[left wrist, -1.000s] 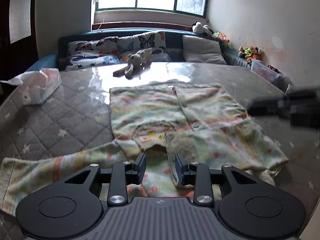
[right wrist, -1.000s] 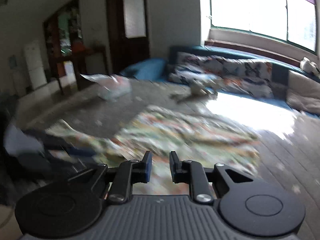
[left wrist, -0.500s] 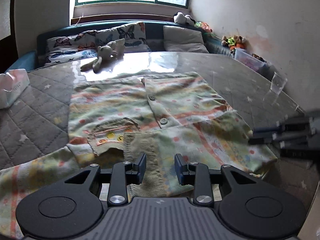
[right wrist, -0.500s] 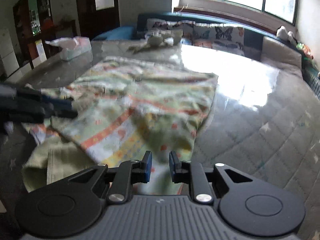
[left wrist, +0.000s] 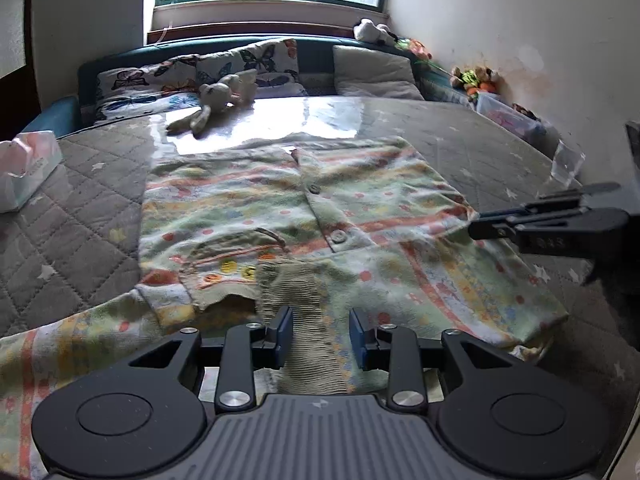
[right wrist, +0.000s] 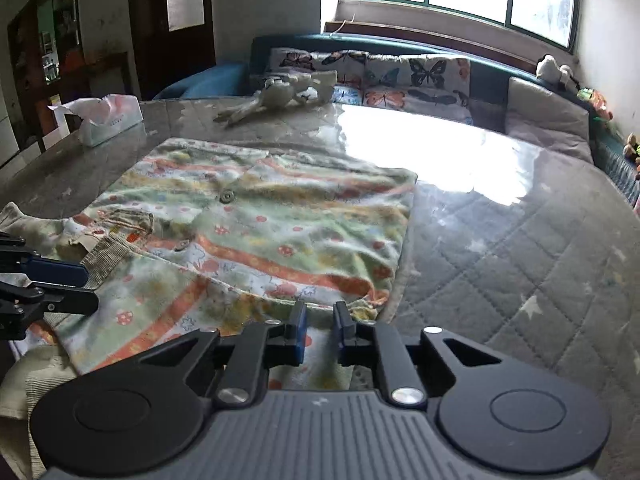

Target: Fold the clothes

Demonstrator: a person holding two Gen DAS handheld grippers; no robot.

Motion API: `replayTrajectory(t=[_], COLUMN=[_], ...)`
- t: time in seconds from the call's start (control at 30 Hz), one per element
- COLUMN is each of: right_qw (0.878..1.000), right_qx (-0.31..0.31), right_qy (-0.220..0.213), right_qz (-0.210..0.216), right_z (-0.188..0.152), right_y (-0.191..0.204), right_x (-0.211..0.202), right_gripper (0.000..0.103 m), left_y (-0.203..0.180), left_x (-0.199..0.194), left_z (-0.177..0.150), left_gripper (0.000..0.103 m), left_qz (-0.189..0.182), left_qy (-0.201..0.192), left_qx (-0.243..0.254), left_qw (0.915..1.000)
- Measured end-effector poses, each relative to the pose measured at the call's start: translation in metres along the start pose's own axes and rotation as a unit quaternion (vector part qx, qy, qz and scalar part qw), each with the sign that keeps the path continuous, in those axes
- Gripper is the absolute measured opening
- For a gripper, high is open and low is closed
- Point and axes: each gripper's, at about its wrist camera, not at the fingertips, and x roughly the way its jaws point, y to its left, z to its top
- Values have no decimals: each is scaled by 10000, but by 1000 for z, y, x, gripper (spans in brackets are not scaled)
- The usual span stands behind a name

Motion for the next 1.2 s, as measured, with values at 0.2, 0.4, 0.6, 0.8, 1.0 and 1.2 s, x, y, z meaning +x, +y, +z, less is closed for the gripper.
replayTrajectory(t=[0.2, 0.4, 0.6, 0.8, 1.0, 1.2], right_qw=[9999, 9989, 9941, 9919, 9927, 9904], right_qx=[-116, -285, -648, -936, -791, -952], right_qy=[33, -69, -43, 132, -170, 63], right_qz=[-64, 365, 867, 844, 899, 998], right_z=[-7, 3, 9, 4, 13, 7], right_y=[6, 29, 68, 90, 88, 100], right_x=[-4, -14, -7, 10, -4, 11], right_gripper=[20, 20, 21, 20, 21, 21], left_y=[21, 60, 108, 147, 175, 191], left_x=[-22, -55, -88, -114, -123, -118], left_z=[-8, -25, -50, -73, -86, -88], left_gripper=[35, 43, 43, 43, 43, 43], left_qz=[296, 984, 1857, 2618, 3114, 3227], left_qy=[-109, -226, -290, -386, -366, -302], left_qx=[-327, -842, -1515, -2116, -2613, -2797], left_qw=[9990, 9913, 9704, 9408, 9129, 9037])
